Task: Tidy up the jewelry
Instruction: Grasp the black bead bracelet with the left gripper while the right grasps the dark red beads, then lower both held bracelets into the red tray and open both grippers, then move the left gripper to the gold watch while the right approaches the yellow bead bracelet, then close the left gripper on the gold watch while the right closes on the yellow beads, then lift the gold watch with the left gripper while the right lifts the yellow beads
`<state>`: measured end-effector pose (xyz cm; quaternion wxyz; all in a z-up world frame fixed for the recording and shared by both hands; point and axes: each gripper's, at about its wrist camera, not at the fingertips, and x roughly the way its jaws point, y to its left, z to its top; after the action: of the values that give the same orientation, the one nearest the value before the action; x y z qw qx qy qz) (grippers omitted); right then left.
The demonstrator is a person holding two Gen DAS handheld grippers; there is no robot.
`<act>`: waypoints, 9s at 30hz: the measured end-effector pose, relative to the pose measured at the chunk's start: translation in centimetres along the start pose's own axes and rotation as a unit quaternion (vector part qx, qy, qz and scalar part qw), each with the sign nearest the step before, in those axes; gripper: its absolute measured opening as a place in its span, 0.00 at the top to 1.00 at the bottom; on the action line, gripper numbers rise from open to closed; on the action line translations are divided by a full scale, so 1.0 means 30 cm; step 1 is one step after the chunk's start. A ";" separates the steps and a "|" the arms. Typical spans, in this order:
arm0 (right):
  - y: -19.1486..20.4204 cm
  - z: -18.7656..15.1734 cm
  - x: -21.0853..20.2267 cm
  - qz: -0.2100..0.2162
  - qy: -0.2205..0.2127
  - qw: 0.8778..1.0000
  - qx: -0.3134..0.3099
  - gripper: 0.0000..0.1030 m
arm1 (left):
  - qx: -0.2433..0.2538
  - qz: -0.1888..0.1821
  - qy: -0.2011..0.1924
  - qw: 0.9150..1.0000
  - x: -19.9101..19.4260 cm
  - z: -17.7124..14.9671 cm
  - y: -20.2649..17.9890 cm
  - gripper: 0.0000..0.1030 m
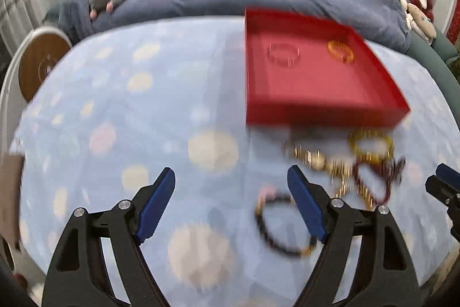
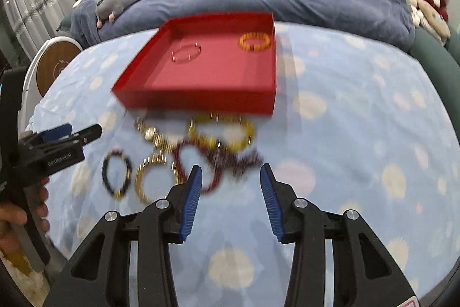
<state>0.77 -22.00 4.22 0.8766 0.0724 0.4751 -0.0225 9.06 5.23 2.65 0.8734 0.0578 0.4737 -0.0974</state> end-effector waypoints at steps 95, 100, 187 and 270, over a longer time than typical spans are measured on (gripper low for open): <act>-0.040 0.571 0.281 0.057 -0.042 0.997 0.032 0.97 | 0.037 -0.179 -0.073 0.980 0.041 0.538 -0.271 0.92; -0.038 0.577 0.379 0.044 -0.022 0.999 0.022 0.97 | 0.041 -0.167 -0.055 0.984 0.151 0.527 -0.278 0.92; -0.126 -0.006 0.212 -0.003 0.019 0.995 0.096 0.90 | -0.019 0.010 0.007 1.000 0.161 0.013 -0.224 0.68; -0.108 0.027 0.226 -0.012 0.021 0.998 0.056 0.91 | -0.025 -0.086 -0.008 0.996 0.067 -0.007 -0.122 0.44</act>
<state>4.81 -25.12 -1.36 0.8609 0.1162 0.4920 -0.0583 9.13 1.47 0.83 0.8666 -0.0061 0.4723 -0.1606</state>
